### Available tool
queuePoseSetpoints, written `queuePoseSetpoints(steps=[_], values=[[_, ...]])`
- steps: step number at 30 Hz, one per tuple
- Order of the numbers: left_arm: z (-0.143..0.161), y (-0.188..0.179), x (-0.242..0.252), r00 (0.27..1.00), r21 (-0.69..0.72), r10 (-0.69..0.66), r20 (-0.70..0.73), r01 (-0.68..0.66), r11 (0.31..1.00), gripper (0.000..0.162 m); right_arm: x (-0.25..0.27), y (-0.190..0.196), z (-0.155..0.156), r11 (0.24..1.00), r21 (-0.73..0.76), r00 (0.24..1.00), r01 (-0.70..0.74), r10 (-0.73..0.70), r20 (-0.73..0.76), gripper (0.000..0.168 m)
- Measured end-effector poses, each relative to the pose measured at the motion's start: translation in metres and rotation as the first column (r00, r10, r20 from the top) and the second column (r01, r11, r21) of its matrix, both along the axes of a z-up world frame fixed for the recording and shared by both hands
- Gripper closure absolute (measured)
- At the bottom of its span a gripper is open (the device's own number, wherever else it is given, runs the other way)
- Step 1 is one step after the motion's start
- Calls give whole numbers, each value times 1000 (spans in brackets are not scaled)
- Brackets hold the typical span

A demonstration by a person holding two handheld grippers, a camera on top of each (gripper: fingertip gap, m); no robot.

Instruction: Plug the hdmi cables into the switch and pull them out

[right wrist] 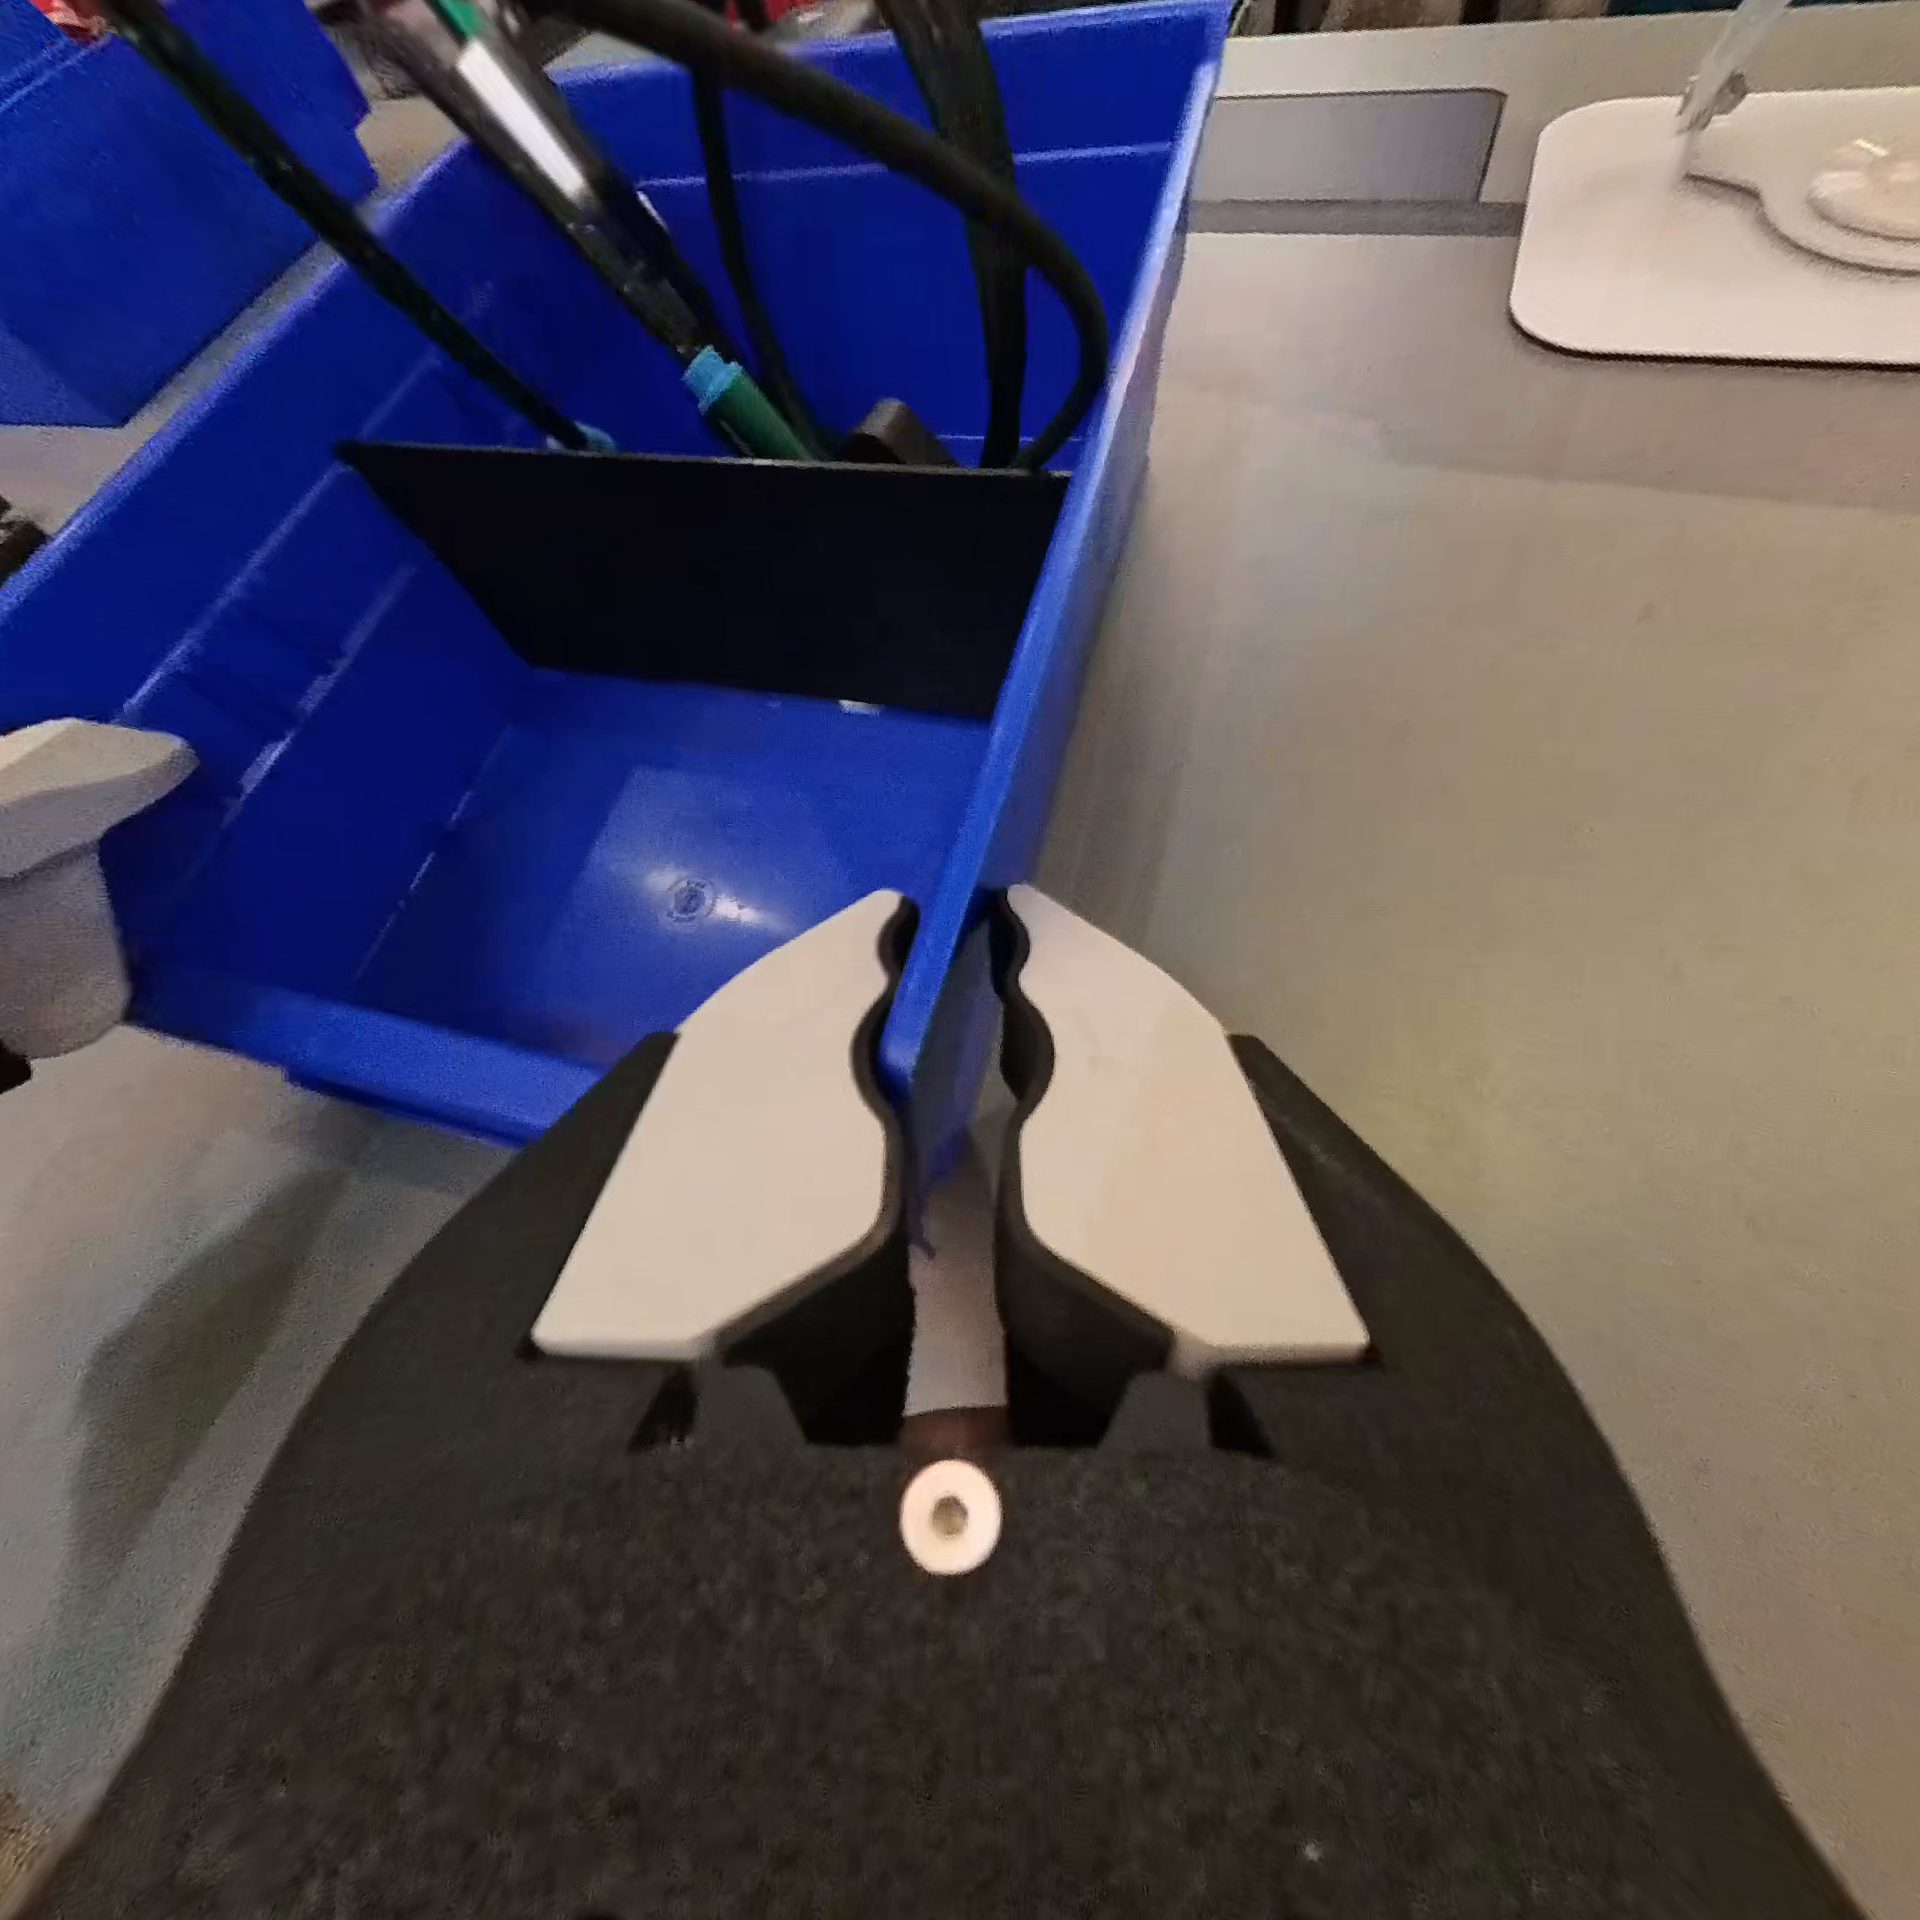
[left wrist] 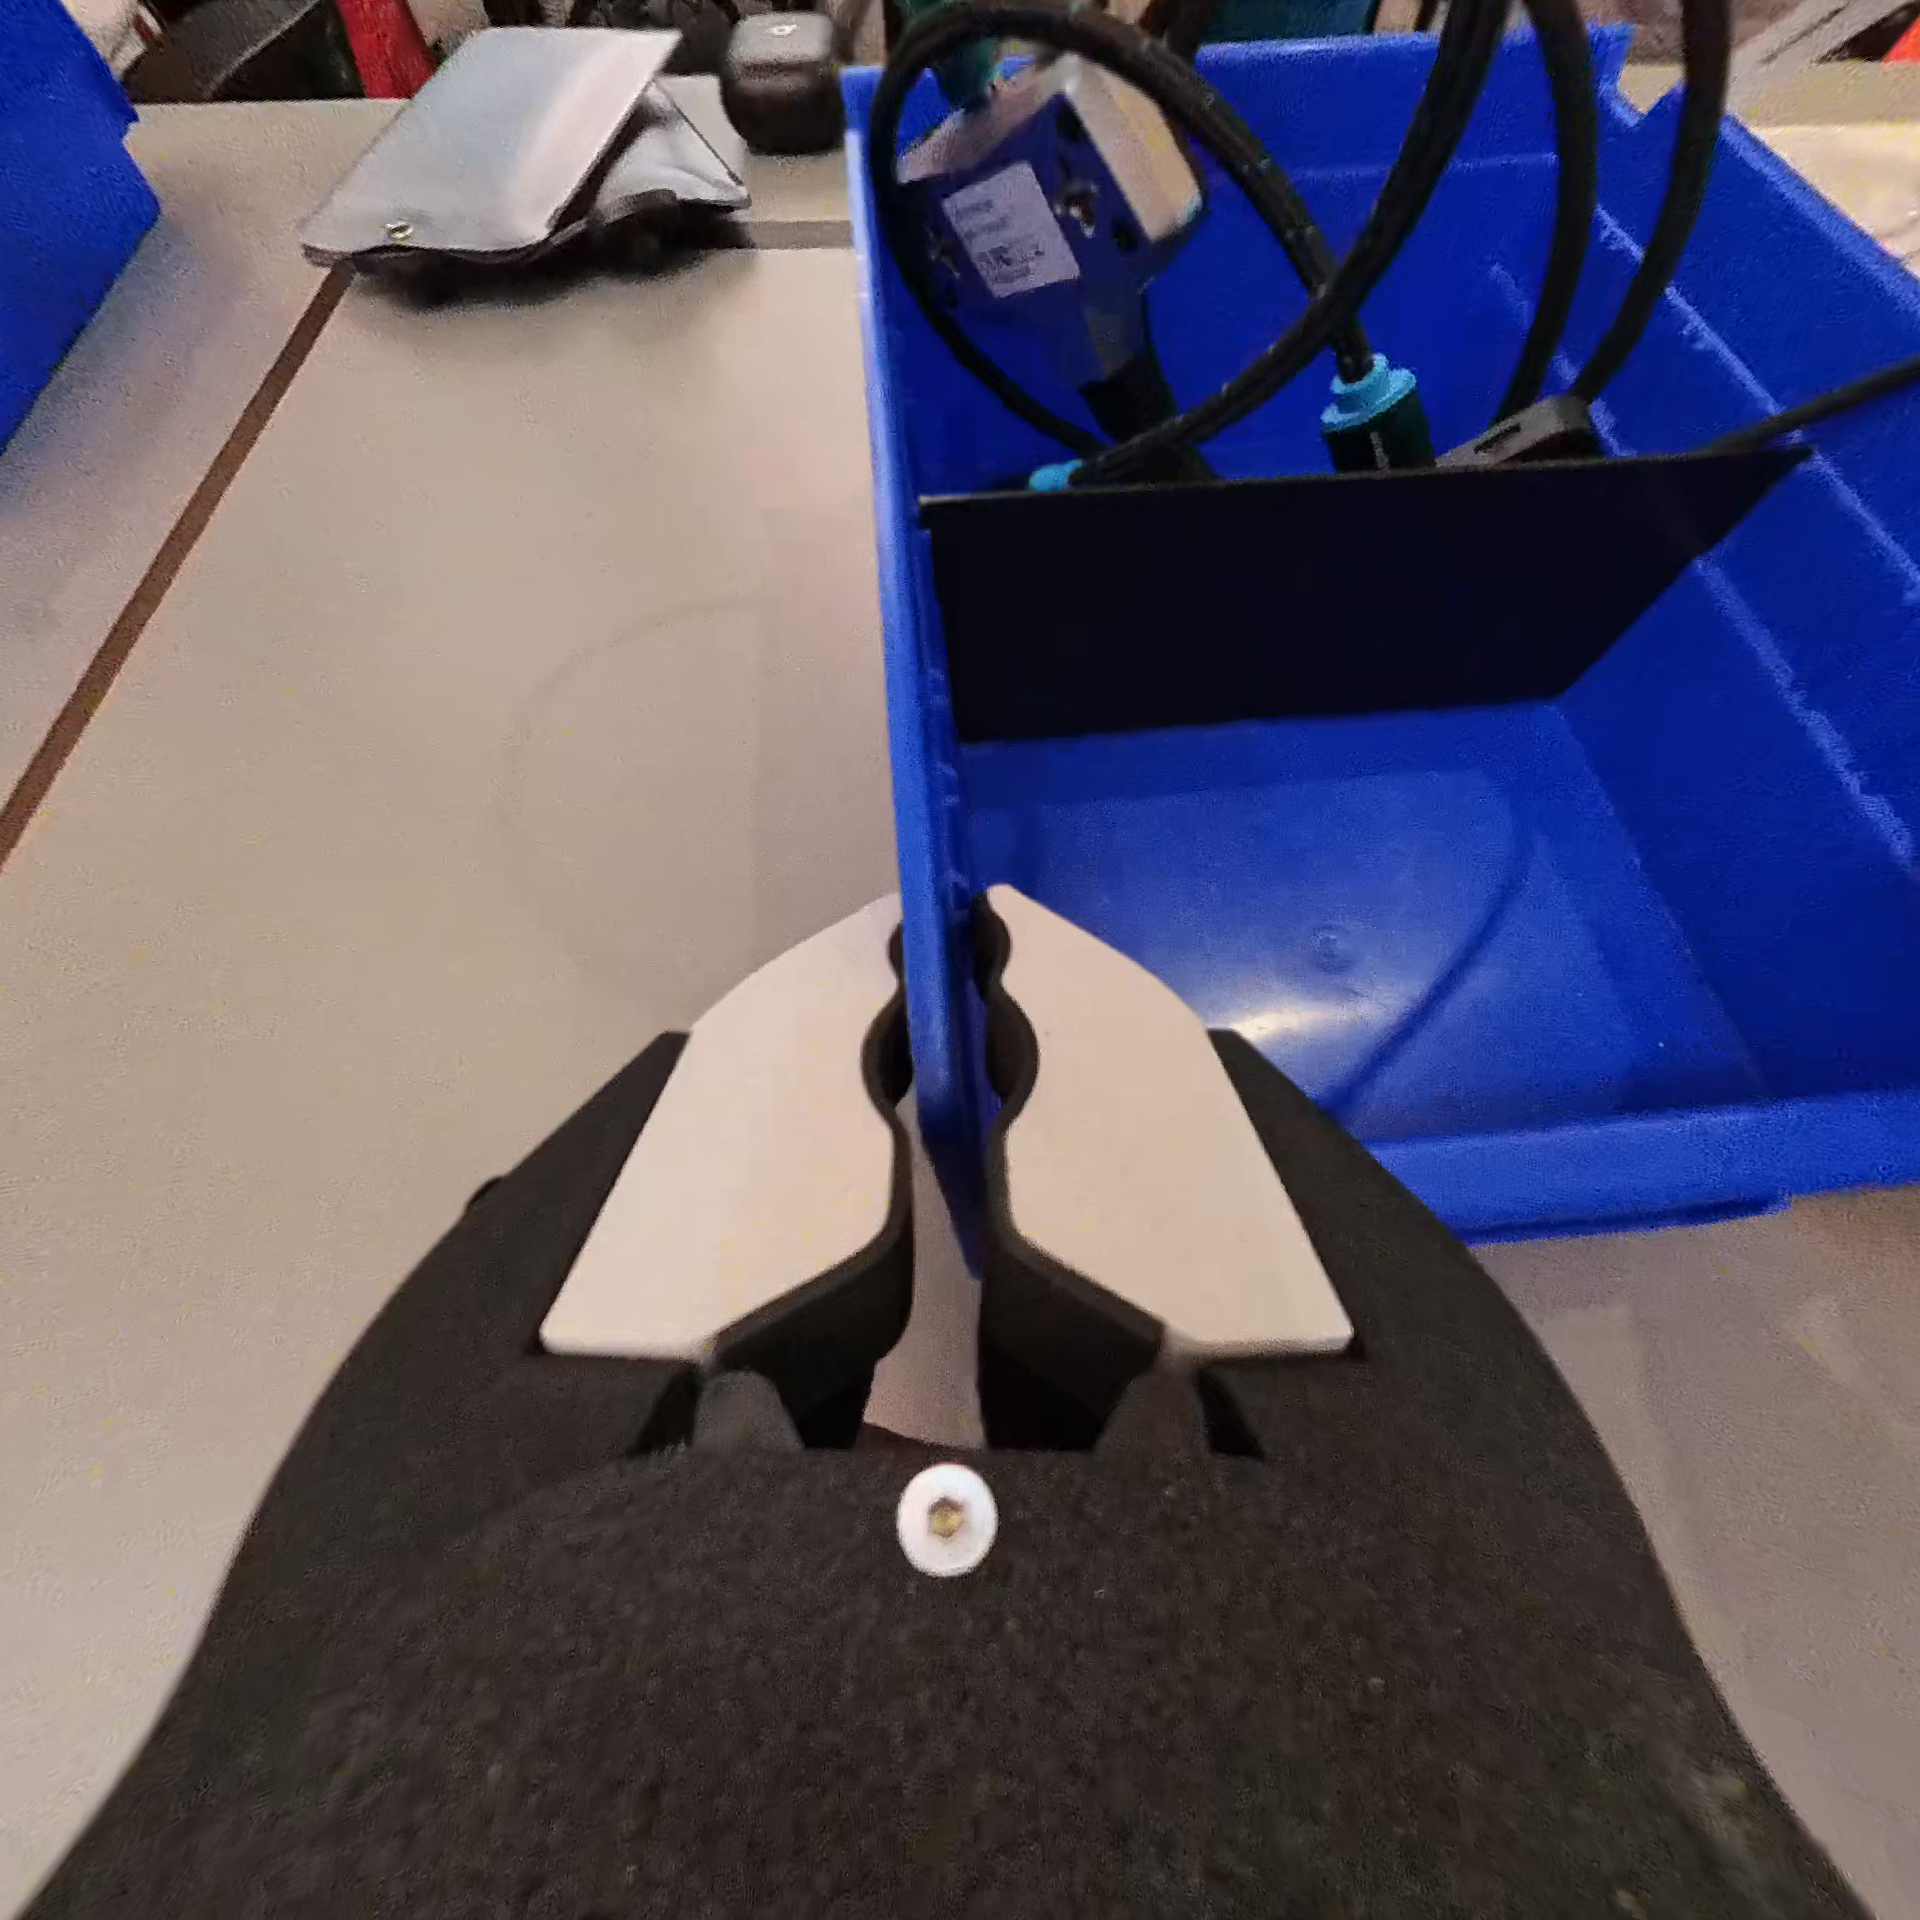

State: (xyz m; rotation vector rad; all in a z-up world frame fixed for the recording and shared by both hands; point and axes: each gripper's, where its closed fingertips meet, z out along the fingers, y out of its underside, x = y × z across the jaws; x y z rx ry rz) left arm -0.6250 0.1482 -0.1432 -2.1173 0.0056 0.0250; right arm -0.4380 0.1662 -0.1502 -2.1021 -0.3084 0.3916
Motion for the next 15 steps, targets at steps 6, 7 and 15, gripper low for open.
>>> queuePoseSetpoints(steps=[6, 7, 15], values=[[2, -3, -20, 991, 16, 98, -95, -97, 995, 145, 0, -57, 9, 972, 11, 965, -234, 233, -116, 138], [3, -3, -22, 987, 22, 105, -121, -103, 994, 142, 3, -70, 8, 966, 2, 956, -259, 256, -143, 137], [26, -34, -14, 975, 106, 203, -90, -193, 976, 128, 117, -119, 26, 911, 220, 937, -349, 342, 69, 132]])
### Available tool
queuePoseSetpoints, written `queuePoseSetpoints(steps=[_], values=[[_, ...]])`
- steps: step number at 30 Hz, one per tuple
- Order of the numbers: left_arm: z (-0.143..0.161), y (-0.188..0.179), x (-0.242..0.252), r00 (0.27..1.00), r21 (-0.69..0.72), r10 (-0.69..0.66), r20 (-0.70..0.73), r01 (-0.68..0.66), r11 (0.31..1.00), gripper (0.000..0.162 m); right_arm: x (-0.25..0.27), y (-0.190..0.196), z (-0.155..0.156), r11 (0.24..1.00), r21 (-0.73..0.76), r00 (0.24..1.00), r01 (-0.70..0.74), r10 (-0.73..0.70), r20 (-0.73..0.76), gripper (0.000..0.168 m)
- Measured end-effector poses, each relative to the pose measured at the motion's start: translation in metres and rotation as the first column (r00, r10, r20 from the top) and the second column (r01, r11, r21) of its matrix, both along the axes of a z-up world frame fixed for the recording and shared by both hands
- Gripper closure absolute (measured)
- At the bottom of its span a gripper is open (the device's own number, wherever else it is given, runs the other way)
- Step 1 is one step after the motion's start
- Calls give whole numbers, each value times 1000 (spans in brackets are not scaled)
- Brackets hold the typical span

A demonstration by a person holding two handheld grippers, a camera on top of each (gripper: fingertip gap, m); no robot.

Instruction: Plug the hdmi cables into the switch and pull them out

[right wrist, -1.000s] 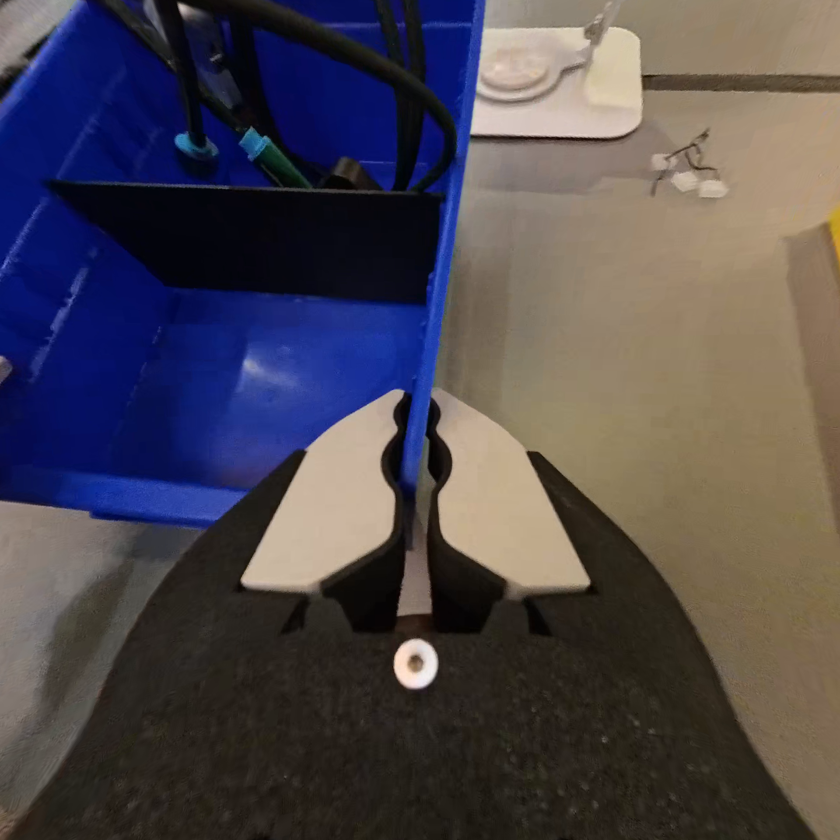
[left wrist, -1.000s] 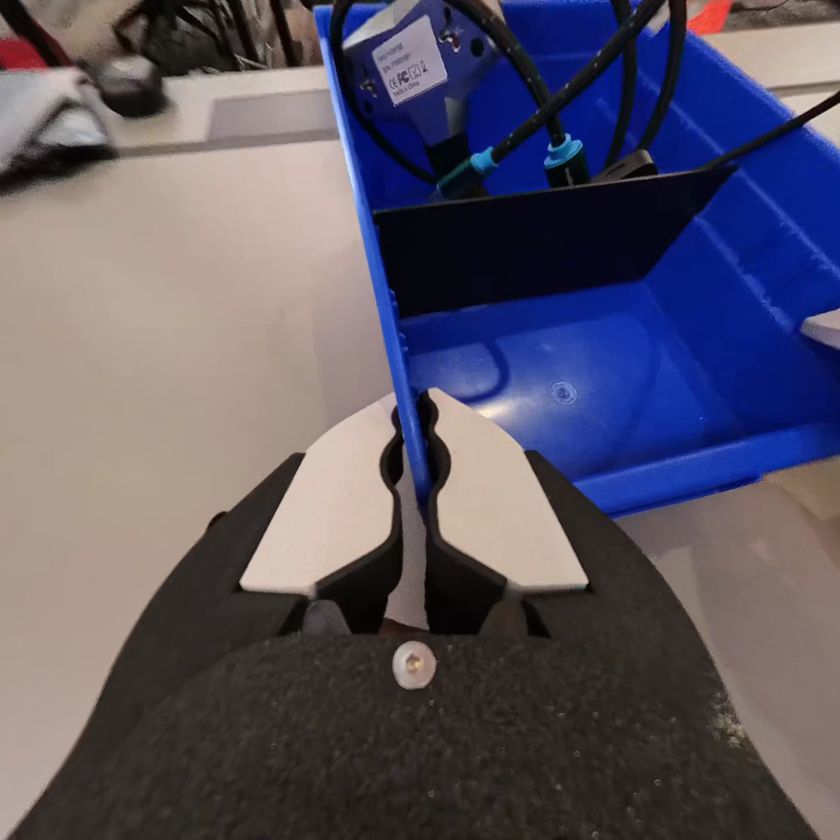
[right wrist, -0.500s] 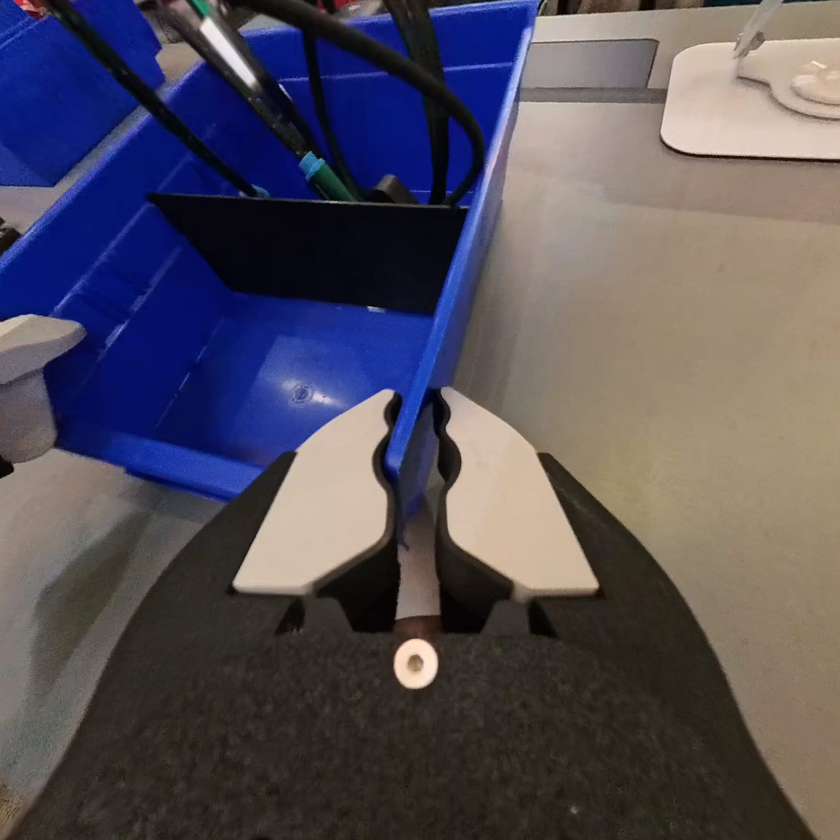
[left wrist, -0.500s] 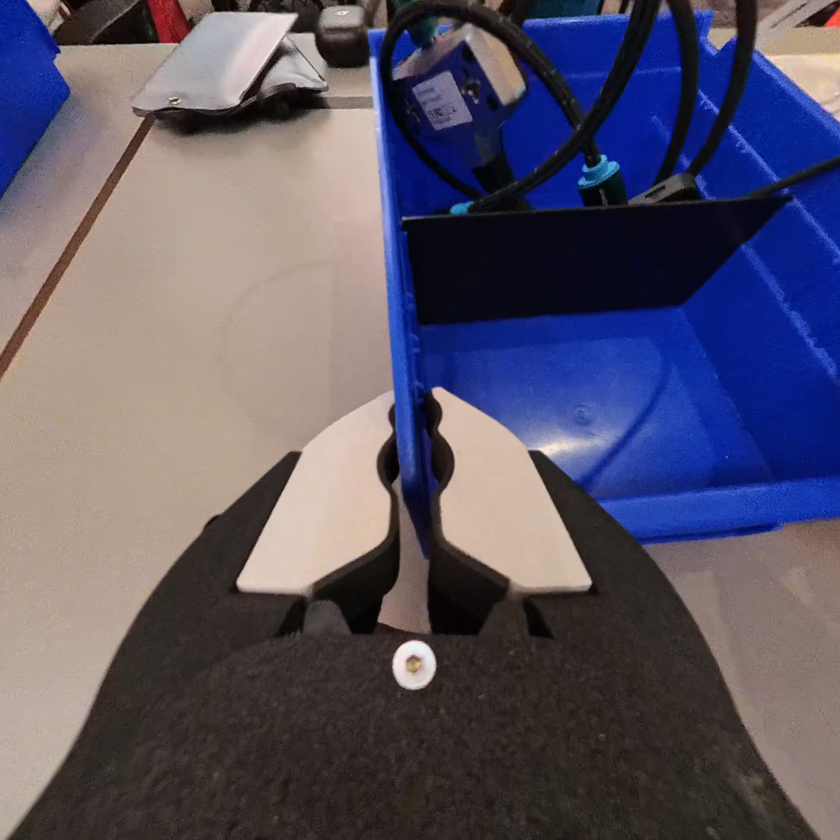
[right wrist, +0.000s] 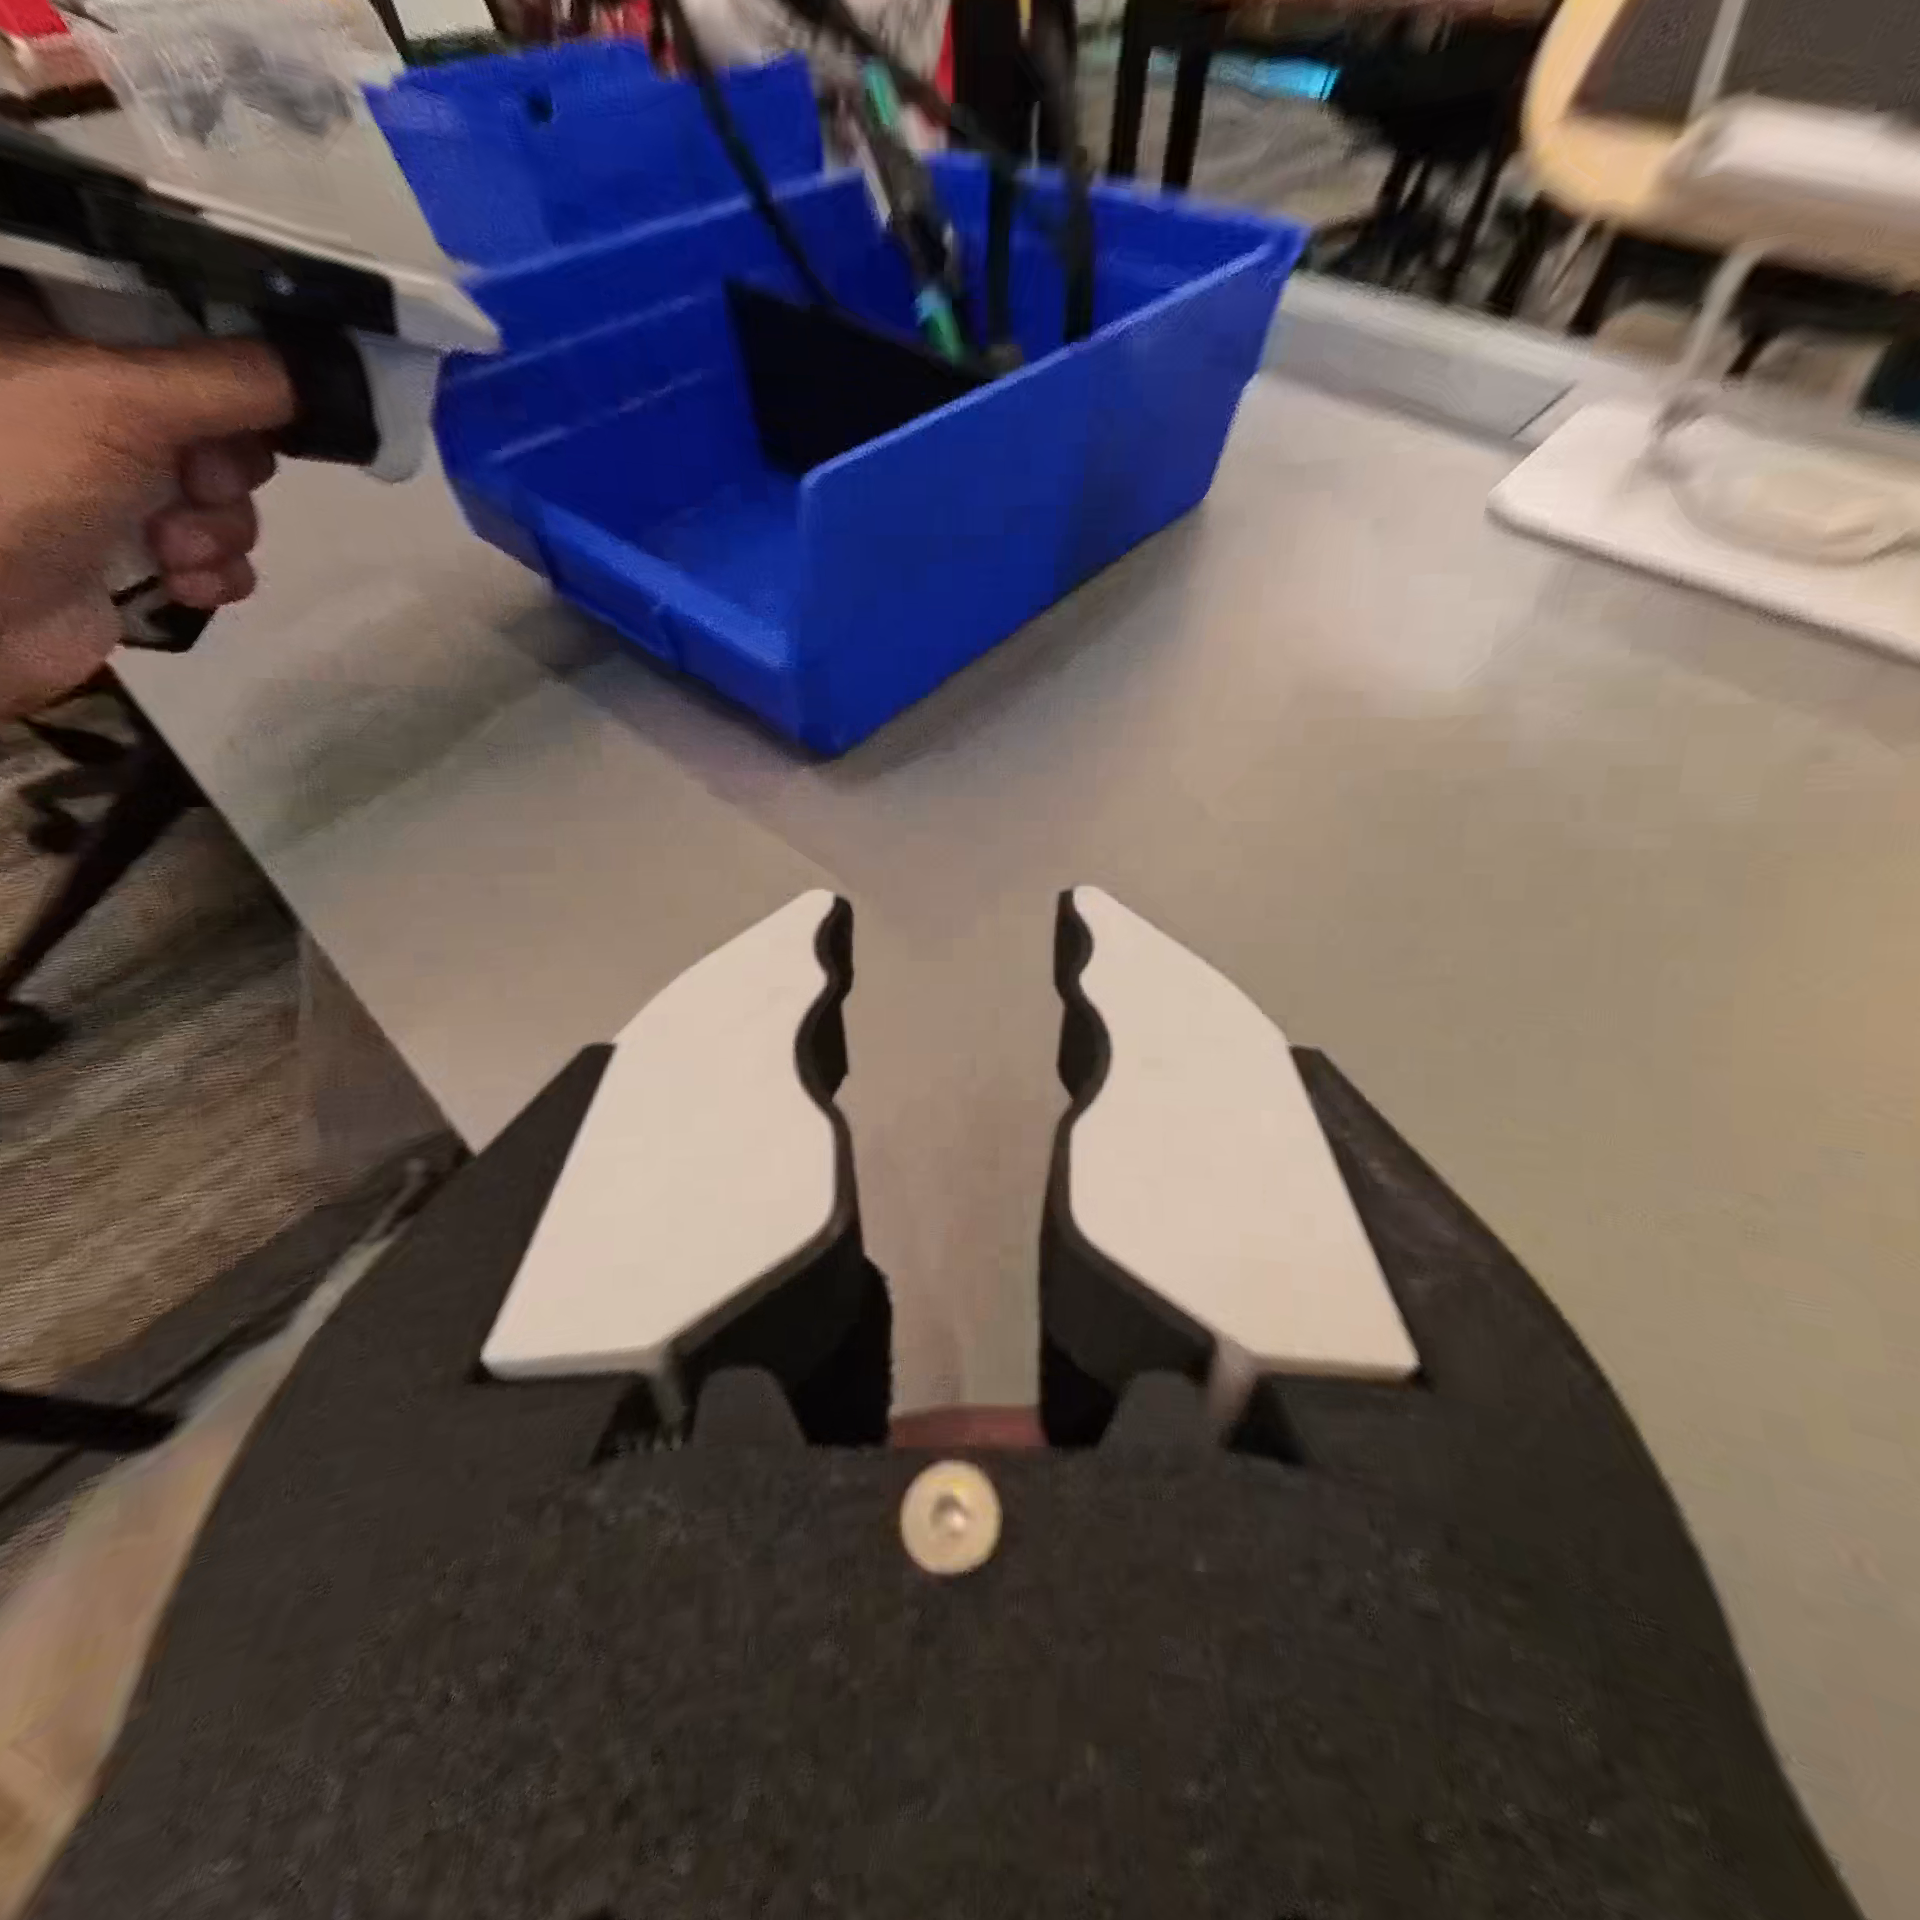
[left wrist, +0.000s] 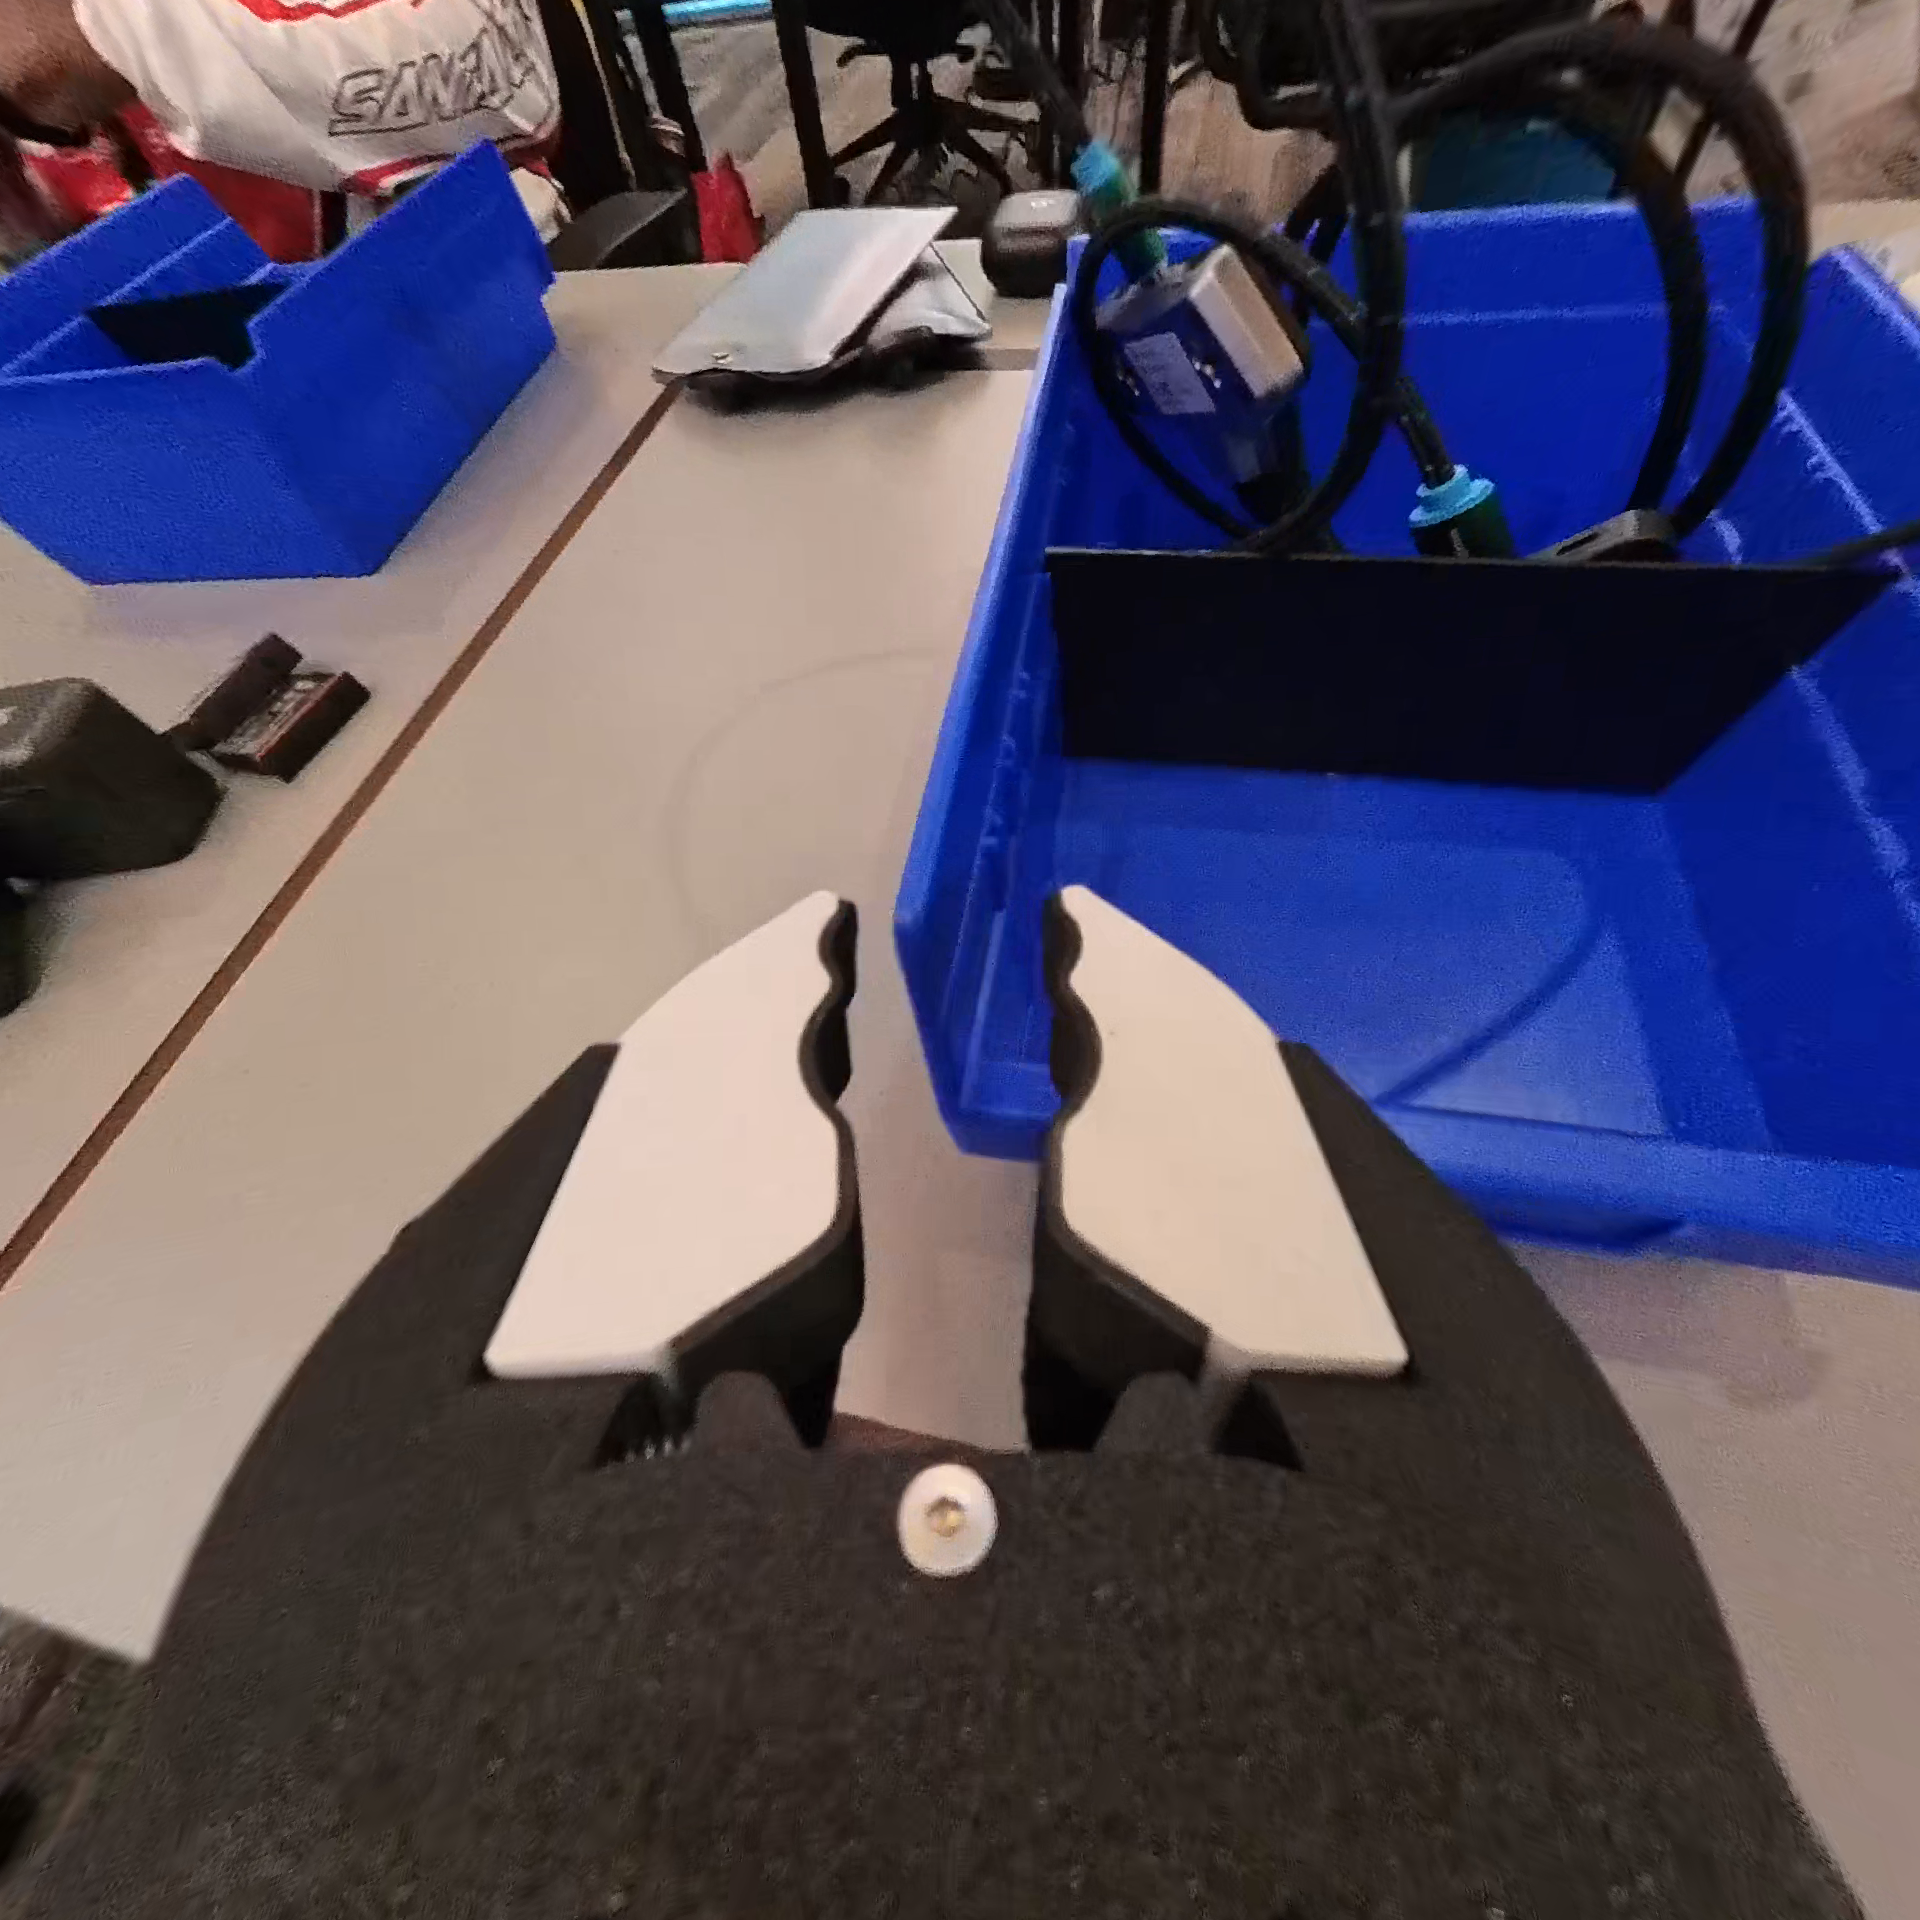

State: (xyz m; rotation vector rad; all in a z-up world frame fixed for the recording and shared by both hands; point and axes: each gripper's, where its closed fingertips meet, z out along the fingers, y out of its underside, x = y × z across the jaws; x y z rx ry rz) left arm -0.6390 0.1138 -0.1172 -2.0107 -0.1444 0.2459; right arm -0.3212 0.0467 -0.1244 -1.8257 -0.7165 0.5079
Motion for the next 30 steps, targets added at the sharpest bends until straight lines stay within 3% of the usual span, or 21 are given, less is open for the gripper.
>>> queuePoseSetpoints(steps=[2, 4, 8, 13, 16, 20, 25, 30], values=[[8, -18, 5, 999, 46, 43, 22, -44, 998, 129, 61, 7, 28, 985, 167, 999, 49, -48, -11, 132], [11, -33, 26, 994, 108, 17, 104, -29, 994, 133, 137, 25, 43, 954, 212, 977, 212, -210, -35, 134], [5, -44, 94, 947, 167, -174, 270, 132, 977, 132, 277, 48, 32, 875, 130, 885, 466, -464, -44, 128], [-11, -35, 167, 872, 87, -450, 191, 442, 893, 132, 393, 46, 1, 751, 87, 751, 655, -659, 31, 128], [-15, -30, 182, 849, 69, -511, 134, 507, 859, 132, 405, 47, -8, 741, 15, 741, 671, -672, -2, 129], [-19, -32, 210, 770, 64, -618, 159, 617, 784, 132, 385, 50, -8, 786, -50, 781, 617, -619, -88, 131], [-28, -31, 211, 774, 23, -627, 88, 627, 778, 132, 368, 52, -9, 805, -8, 804, 593, -593, -47, 133], [-32, -32, 187, 831, 4, -542, 127, 546, 838, 132, 355, 58, -11, 821, 8, 821, 571, -571, -23, 133]])
